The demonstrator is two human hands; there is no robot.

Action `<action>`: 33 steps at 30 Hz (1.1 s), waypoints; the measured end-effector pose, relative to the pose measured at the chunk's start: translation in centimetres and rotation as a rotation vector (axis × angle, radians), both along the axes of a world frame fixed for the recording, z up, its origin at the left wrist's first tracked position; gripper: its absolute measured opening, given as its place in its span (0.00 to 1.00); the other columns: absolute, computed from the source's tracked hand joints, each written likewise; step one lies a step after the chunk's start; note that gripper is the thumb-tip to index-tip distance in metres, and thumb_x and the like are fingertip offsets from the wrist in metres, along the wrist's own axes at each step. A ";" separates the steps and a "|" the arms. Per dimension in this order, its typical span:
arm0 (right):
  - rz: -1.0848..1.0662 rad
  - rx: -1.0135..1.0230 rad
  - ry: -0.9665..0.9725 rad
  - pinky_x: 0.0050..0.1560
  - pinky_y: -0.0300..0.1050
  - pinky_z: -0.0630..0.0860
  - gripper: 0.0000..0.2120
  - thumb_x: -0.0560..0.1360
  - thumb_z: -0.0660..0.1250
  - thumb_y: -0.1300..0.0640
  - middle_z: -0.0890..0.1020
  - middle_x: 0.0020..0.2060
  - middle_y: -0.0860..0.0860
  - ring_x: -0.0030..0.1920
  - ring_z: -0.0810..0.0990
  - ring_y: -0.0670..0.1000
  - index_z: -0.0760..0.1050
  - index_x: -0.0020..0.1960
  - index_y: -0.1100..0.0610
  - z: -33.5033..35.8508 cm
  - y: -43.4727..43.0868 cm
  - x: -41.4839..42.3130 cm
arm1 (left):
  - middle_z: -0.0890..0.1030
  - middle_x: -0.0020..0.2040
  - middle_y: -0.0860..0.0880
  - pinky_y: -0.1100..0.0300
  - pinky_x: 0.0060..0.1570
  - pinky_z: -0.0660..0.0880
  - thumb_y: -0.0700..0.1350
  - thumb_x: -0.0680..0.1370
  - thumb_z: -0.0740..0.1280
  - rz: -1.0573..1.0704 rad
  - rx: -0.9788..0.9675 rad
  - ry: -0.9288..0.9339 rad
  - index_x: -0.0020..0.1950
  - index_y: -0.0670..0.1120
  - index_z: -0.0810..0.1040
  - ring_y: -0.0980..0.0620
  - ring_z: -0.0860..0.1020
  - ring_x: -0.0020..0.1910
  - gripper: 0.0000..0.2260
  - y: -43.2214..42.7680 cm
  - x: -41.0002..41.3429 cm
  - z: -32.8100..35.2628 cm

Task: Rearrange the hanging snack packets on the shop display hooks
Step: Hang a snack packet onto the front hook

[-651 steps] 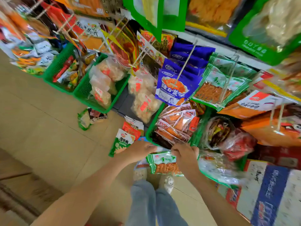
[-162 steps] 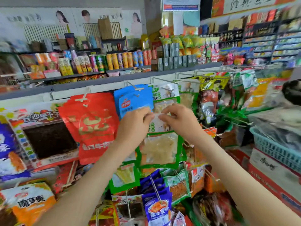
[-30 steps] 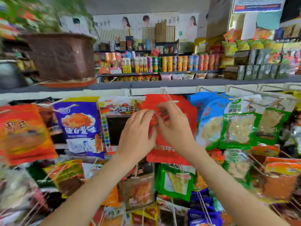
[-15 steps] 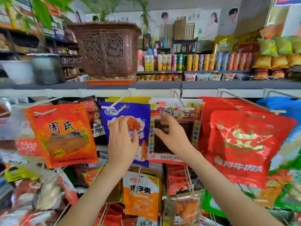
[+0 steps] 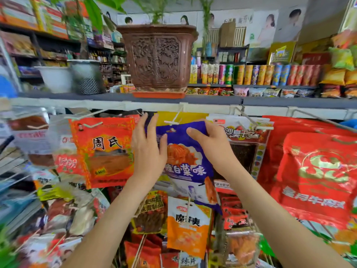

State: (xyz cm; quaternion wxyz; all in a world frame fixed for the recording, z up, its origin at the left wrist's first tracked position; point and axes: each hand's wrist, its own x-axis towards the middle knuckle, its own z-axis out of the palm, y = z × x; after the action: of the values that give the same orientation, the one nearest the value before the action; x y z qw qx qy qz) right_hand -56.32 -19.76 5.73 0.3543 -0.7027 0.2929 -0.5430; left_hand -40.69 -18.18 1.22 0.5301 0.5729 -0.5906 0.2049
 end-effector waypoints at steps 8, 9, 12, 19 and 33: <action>0.236 0.174 -0.174 0.33 0.41 0.76 0.07 0.74 0.65 0.66 0.82 0.30 0.52 0.31 0.80 0.50 0.75 0.38 0.59 0.4 3.6 -1.8 | 0.75 0.44 0.53 0.54 0.49 0.68 0.53 0.76 0.64 -0.197 0.210 -0.001 0.48 0.49 0.78 0.51 0.74 0.48 0.10 5.6 0.7 3.4; 0.244 0.202 -0.170 0.33 0.40 0.76 0.06 0.74 0.65 0.65 0.82 0.31 0.52 0.31 0.80 0.50 0.75 0.39 0.59 0.2 3.8 -2.1 | 0.75 0.44 0.54 0.60 0.46 0.69 0.49 0.77 0.65 -0.268 0.263 0.041 0.48 0.48 0.79 0.52 0.74 0.47 0.06 6.3 0.5 3.7; 0.198 0.152 -0.103 0.37 0.40 0.76 0.07 0.74 0.67 0.65 0.81 0.40 0.49 0.38 0.80 0.47 0.75 0.46 0.53 -0.8 4.2 -3.2 | 0.75 0.43 0.55 0.66 0.42 0.68 0.45 0.78 0.65 -0.356 0.359 0.090 0.47 0.49 0.78 0.55 0.75 0.44 0.03 8.2 -0.6 3.7; -0.199 -0.401 0.554 0.57 0.50 0.59 0.14 0.69 0.65 0.44 0.75 0.48 0.41 0.55 0.68 0.44 0.79 0.50 0.49 -6.4 6.9 -8.7 | 0.73 0.38 0.55 0.68 0.39 0.63 0.45 0.76 0.67 -0.431 0.465 -0.082 0.44 0.48 0.80 0.62 0.72 0.38 0.03 10.7 -8.1 -0.1; -0.323 0.061 0.538 0.49 0.47 0.61 0.03 0.70 0.66 0.53 0.73 0.32 0.36 0.40 0.70 0.41 0.78 0.41 0.51 -21.4 13.3 -28.2 | 0.68 0.40 0.57 0.56 0.42 0.68 0.49 0.78 0.64 -0.631 0.793 -0.275 0.45 0.49 0.75 0.52 0.75 0.44 0.06 11.8 -26.6 -13.4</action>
State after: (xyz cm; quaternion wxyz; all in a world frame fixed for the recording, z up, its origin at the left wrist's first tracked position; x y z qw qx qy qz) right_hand -84.54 -6.41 -15.62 0.1942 -0.7547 0.5000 -0.3777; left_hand -67.33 -6.34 -12.15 0.2261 0.4915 -0.8307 -0.1311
